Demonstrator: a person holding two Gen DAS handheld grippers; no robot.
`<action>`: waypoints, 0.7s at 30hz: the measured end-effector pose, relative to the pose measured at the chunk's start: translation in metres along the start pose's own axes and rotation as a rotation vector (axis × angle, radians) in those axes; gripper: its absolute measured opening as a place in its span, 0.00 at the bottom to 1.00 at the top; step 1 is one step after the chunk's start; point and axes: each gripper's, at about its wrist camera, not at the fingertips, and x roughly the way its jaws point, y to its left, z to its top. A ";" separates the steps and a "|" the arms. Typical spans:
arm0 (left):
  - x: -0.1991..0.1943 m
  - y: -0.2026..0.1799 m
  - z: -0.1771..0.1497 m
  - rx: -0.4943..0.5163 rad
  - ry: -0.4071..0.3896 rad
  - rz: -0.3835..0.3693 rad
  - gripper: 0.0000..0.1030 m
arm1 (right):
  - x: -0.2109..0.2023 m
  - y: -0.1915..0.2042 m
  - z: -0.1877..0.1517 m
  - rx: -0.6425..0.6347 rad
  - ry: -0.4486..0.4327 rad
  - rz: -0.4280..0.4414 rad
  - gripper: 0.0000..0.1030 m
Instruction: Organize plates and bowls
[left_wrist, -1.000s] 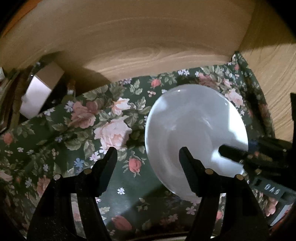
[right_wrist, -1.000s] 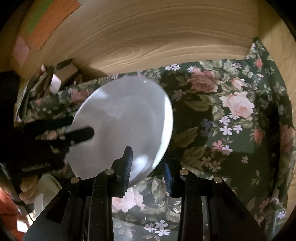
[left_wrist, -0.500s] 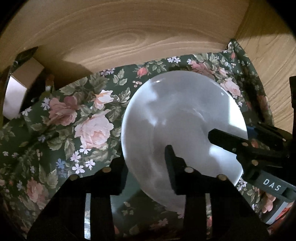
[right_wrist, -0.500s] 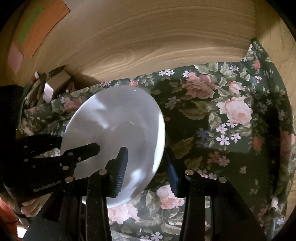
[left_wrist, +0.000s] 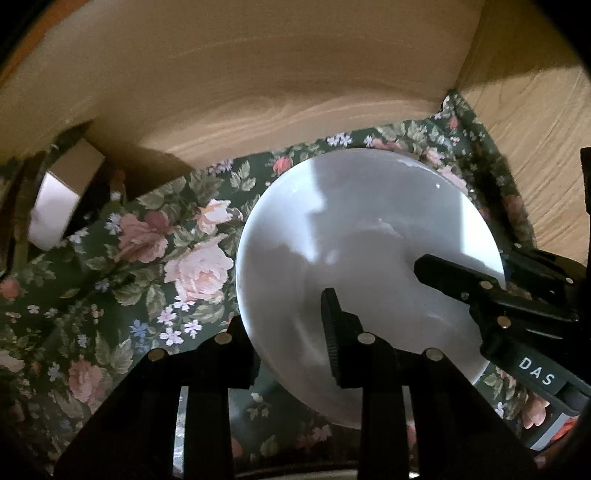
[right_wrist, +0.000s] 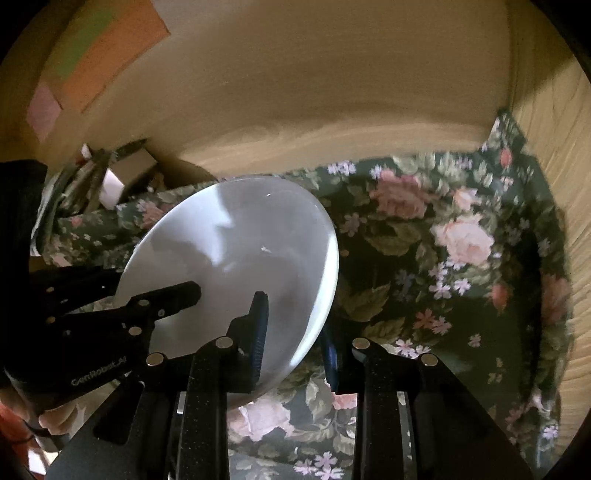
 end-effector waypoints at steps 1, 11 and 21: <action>-0.004 0.000 -0.001 0.000 -0.011 0.002 0.28 | -0.004 0.002 0.000 -0.003 -0.010 0.003 0.23; -0.063 0.012 -0.021 -0.020 -0.133 0.004 0.28 | -0.038 0.024 0.000 -0.047 -0.101 0.019 0.23; -0.104 0.027 -0.054 -0.085 -0.194 0.023 0.28 | -0.061 0.055 -0.009 -0.107 -0.146 0.055 0.23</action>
